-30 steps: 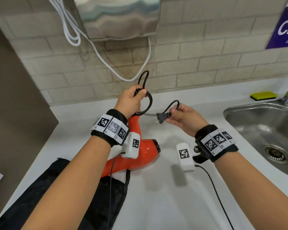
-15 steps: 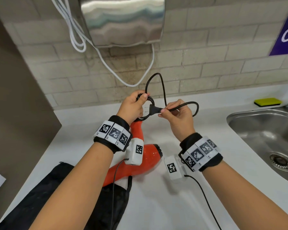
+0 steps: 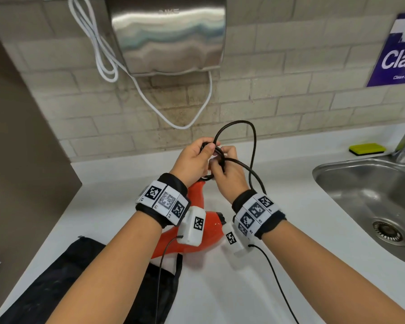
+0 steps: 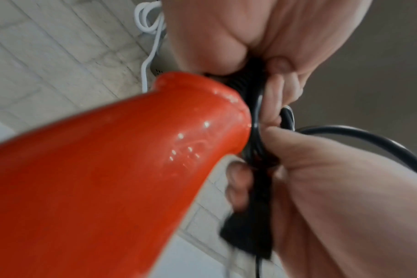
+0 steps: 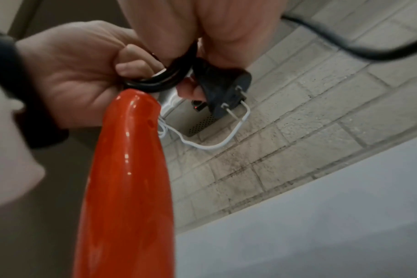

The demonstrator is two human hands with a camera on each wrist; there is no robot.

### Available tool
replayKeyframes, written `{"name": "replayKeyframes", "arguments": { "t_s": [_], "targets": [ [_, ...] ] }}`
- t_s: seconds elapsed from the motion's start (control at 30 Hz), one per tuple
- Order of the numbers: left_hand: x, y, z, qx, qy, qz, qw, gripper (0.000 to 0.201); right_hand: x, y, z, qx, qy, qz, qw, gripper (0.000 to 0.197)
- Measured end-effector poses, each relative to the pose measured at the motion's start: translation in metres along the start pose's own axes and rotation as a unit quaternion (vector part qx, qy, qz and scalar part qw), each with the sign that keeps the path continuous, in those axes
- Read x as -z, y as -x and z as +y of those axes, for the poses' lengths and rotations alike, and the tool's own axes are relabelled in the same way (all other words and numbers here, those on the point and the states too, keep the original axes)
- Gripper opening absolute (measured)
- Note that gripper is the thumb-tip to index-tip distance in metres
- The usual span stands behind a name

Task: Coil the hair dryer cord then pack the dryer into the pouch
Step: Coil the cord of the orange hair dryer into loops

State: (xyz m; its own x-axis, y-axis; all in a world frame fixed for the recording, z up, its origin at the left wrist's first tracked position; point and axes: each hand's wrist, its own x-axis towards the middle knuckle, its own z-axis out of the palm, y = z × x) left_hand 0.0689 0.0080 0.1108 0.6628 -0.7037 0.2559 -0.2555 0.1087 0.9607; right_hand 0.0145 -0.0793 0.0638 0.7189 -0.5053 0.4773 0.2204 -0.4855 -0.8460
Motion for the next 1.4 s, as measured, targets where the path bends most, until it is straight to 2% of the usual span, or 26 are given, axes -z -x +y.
{"name": "replayKeyframes", "arguments": {
  "t_s": [0.03,0.1,0.13,0.2,0.27,0.33,0.37,0.4,0.43,0.47,0.5,0.57,0.6,0.67,0.7,0.77,0.87,0.97,1.07,1.17,1.23,1.3,1.4],
  "targets": [
    [0.004,-0.002,-0.001,-0.007,-0.011,0.012,1.000,0.020,0.002,0.003,0.005,0.007,0.046,-0.040,0.998,0.009],
    [0.013,-0.004,-0.005,-0.016,-0.026,0.042,0.999,0.027,0.007,0.012,0.024,0.005,0.116,-0.118,0.986,0.018],
    [0.016,-0.005,-0.007,-0.015,-0.030,0.058,0.998,0.029,0.010,0.017,0.035,-0.023,0.129,-0.143,0.981,0.021],
    [0.023,-0.005,-0.007,-0.008,-0.034,0.080,0.996,0.029,0.021,0.023,0.062,-0.143,0.156,-0.150,0.966,0.019],
    [0.028,-0.006,-0.007,0.000,-0.029,0.086,0.996,0.026,0.037,0.026,0.087,-0.274,0.238,-0.147,0.920,0.022],
    [0.032,-0.006,-0.007,0.002,-0.020,0.084,0.996,0.022,0.051,0.029,0.105,-0.355,0.359,-0.176,0.845,0.033],
    [0.033,-0.005,-0.007,0.002,-0.015,0.081,0.997,0.022,0.058,0.031,0.111,-0.346,0.427,-0.215,0.807,0.035],
    [0.033,-0.005,-0.007,0.003,-0.012,0.076,0.997,0.022,0.063,0.034,0.114,-0.326,0.468,-0.250,0.783,0.035],
    [0.033,-0.004,-0.007,0.004,-0.011,0.070,0.997,0.022,0.066,0.035,0.117,-0.320,0.483,-0.262,0.772,0.036],
    [0.033,-0.004,-0.007,0.004,-0.010,0.066,0.998,0.023,0.067,0.035,0.117,-0.322,0.474,-0.250,0.781,0.034],
    [0.032,-0.005,-0.007,0.004,-0.011,0.062,0.998,0.023,0.068,0.033,0.116,-0.324,0.445,-0.223,0.805,0.032],
    [0.029,-0.007,-0.007,0.011,-0.009,0.055,0.998,0.023,0.062,0.029,0.109,-0.300,0.343,-0.145,0.878,0.027],
    [0.027,-0.008,-0.007,0.014,-0.007,0.051,0.999,0.024,0.055,0.024,0.101,-0.268,0.286,-0.128,0.911,0.028],
    [0.021,-0.009,-0.008,0.018,0.000,0.043,0.999,0.024,0.039,0.013,0.078,-0.180,0.195,-0.142,0.953,0.034],
    [0.018,-0.009,-0.008,0.019,0.002,0.041,0.999,0.024,0.030,0.008,0.063,-0.144,0.151,-0.166,0.964,0.039],
    [0.015,-0.010,-0.008,0.017,0.001,0.041,0.999,0.023,0.015,0.001,0.039,-0.116,0.074,-0.223,0.965,0.042],
    [0.013,-0.010,-0.007,0.013,-0.004,0.040,0.999,0.022,0.001,-0.001,0.020,-0.115,-0.027,-0.275,0.954,0.017],
    [0.014,-0.010,-0.007,0.013,0.002,0.036,0.999,0.022,-0.006,-0.003,0.025,-0.139,-0.079,-0.212,0.964,0.025],
    [0.019,-0.008,-0.008,0.024,0.036,0.036,0.998,0.025,0.004,-0.003,0.050,-0.191,-0.030,-0.125,0.973,0.026],
    [0.025,-0.007,-0.009,0.035,0.035,0.037,0.998,0.026,0.025,0.003,0.079,-0.279,0.042,-0.068,0.957,0.016],
    [0.024,-0.008,-0.008,0.039,0.022,0.026,0.999,0.024,0.036,0.003,0.087,-0.307,0.072,-0.036,0.948,0.015],
    [0.020,-0.008,-0.007,0.037,0.011,0.017,0.999,0.022,0.040,-0.001,0.087,-0.309,0.107,-0.040,0.944,0.018],
    [0.014,-0.009,-0.007,0.031,-0.001,0.010,0.999,0.021,0.042,-0.007,0.076,-0.288,0.210,-0.101,0.929,0.028]
  ]
}}
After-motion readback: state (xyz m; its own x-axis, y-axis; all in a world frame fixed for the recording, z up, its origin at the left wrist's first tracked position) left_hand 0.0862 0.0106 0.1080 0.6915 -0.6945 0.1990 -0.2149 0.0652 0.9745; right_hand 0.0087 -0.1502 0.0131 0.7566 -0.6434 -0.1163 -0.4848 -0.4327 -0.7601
